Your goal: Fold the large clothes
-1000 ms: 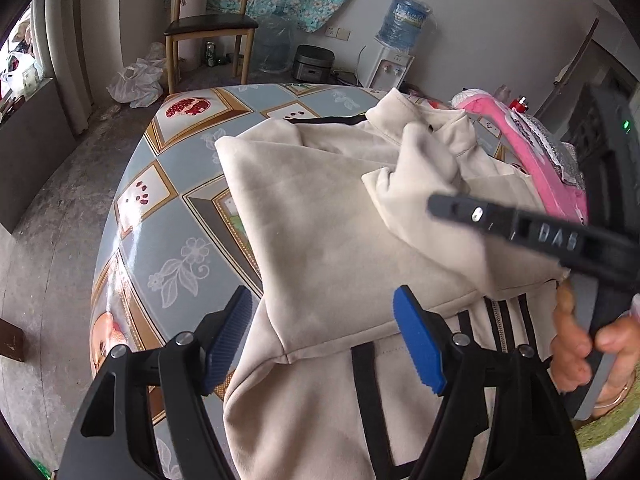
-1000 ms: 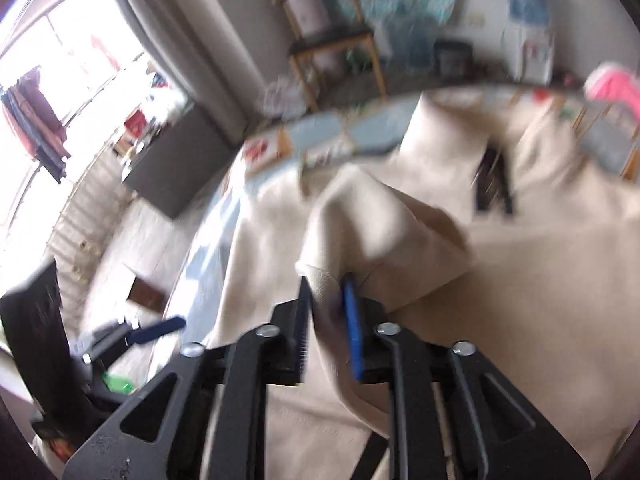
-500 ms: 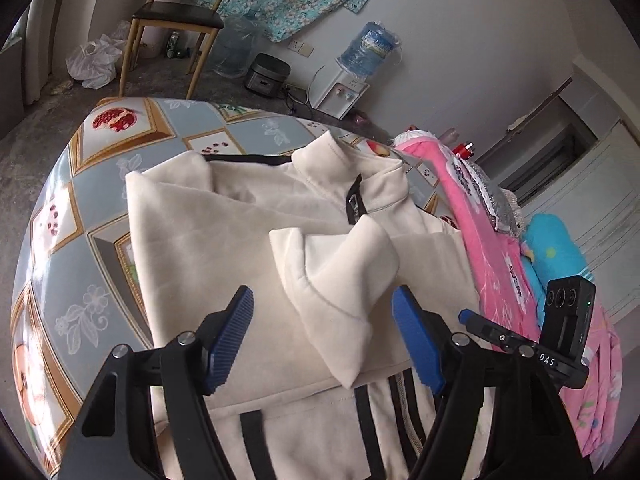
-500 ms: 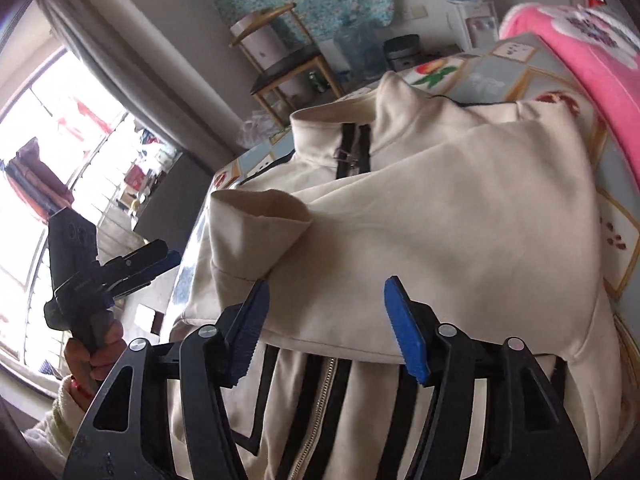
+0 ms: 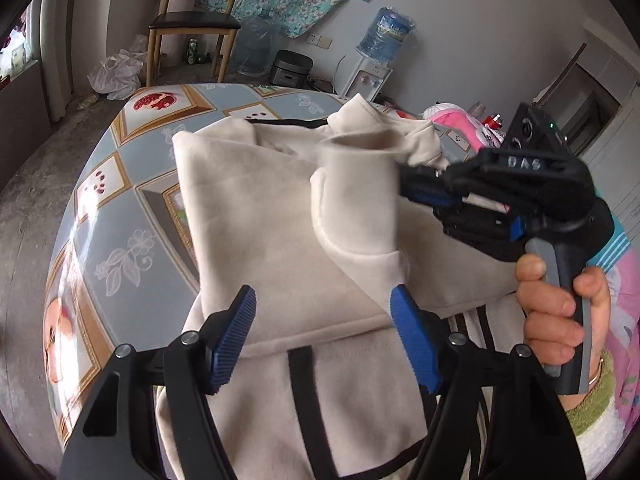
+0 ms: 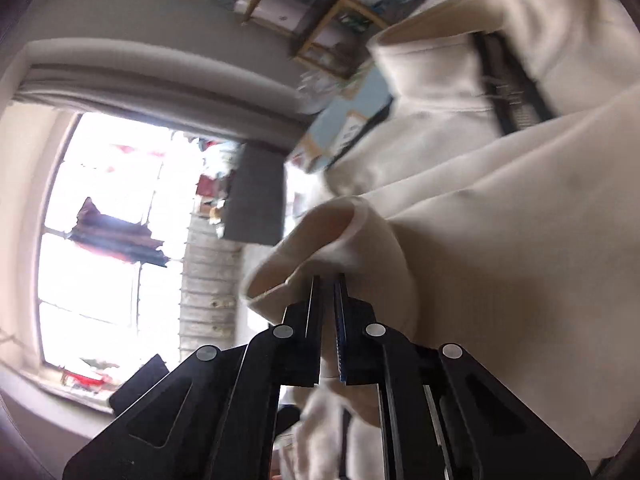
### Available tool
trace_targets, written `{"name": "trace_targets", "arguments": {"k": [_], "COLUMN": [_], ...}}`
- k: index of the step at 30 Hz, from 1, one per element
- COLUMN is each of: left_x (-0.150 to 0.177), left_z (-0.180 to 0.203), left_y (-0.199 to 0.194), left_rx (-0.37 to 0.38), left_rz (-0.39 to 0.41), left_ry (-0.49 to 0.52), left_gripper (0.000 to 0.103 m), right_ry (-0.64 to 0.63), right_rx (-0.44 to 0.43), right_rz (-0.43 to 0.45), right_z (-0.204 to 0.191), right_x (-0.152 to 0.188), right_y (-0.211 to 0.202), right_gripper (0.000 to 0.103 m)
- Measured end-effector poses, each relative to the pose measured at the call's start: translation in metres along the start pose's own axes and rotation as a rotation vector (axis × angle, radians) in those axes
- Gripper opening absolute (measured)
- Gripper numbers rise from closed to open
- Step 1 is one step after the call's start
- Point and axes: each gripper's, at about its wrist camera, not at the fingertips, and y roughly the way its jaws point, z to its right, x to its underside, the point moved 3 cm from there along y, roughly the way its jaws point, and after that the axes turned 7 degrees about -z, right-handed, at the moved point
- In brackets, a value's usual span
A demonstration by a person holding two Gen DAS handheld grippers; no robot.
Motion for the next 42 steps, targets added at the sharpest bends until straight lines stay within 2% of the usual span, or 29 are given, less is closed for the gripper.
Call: {"name": "trace_targets", "arguments": {"k": [2, 4, 6, 8, 10, 13, 15, 17, 18, 20, 22, 25, 30, 31, 33, 34, 35, 37, 39, 42], "left_x": [0.008, 0.012, 0.010, 0.005, -0.004, -0.019, -0.027, -0.033, -0.035, -0.036, -0.035, -0.031, -0.027, -0.028, -0.027, -0.026, -0.026, -0.026, -0.026, -0.026], "left_z": [-0.008, -0.014, -0.017, -0.020, -0.023, -0.031, -0.041, -0.047, -0.048, -0.047, -0.045, -0.044, -0.038, -0.037, -0.035, -0.034, -0.033, -0.033, -0.031, -0.030], "left_y": [-0.005, -0.008, -0.010, -0.012, -0.012, -0.002, 0.007, 0.014, 0.017, 0.024, 0.030, 0.039, 0.042, 0.043, 0.044, 0.044, 0.044, 0.043, 0.043, 0.045], "left_rx": [0.004, 0.002, -0.002, 0.003, -0.006, -0.039, -0.063, -0.083, -0.100, -0.140, -0.203, -0.276, -0.345, -0.356, -0.376, -0.384, -0.390, -0.397, -0.403, -0.415], "left_rz": [-0.006, -0.011, -0.006, 0.008, 0.024, 0.027, 0.011, -0.002, -0.010, -0.026, -0.045, -0.070, -0.061, -0.061, -0.057, -0.055, -0.053, -0.051, -0.049, -0.048], "left_ry": [-0.002, 0.002, 0.005, -0.004, -0.015, -0.049, -0.091, -0.113, -0.114, -0.100, -0.079, -0.062, -0.019, -0.010, 0.009, 0.018, 0.025, 0.031, 0.042, 0.061], "left_gripper": [0.068, 0.068, 0.068, 0.068, 0.068, 0.068, 0.068, 0.062, 0.059, 0.055, 0.046, 0.040, 0.039, 0.038, 0.038, 0.038, 0.037, 0.036, 0.035, 0.035], "right_ry": [-0.063, -0.099, -0.110, -0.110, -0.122, -0.111, -0.087, -0.050, -0.015, 0.069, 0.145, 0.205, 0.216, 0.232, 0.238, 0.239, 0.233, 0.175, 0.091, 0.063], "right_rx": [-0.071, -0.067, -0.037, 0.037, 0.140, 0.306, 0.458, 0.596, 0.635, 0.643, 0.641, 0.632, 0.663, 0.666, 0.664, 0.665, 0.660, 0.666, 0.714, 0.802], "right_rz": [-0.041, -0.035, -0.010, 0.044, 0.124, 0.240, 0.315, 0.383, 0.411, 0.458, 0.459, 0.407, 0.351, 0.355, 0.366, 0.367, 0.370, 0.420, 0.469, 0.488], "right_z": [-0.021, -0.028, -0.025, -0.016, -0.002, 0.022, 0.040, 0.060, 0.070, 0.092, 0.112, 0.137, 0.153, 0.157, 0.162, 0.163, 0.163, 0.152, 0.136, 0.136], "right_x": [0.005, 0.010, 0.014, 0.018, 0.027, 0.038, 0.041, 0.040, 0.039, 0.033, 0.021, -0.001, -0.031, -0.034, -0.041, -0.045, -0.048, -0.048, -0.044, -0.046], "right_y": [0.011, 0.009, -0.004, -0.029, -0.066, -0.124, -0.160, -0.194, -0.211, -0.240, -0.252, -0.244, -0.220, -0.219, -0.219, -0.218, -0.217, -0.221, -0.222, -0.219], "right_gripper": [0.009, 0.010, 0.016, 0.034, 0.043, 0.046, 0.047, 0.049, 0.050, 0.053, 0.053, 0.053, 0.053, 0.051, 0.032, 0.013, 0.006, 0.005, 0.005, 0.005]}}
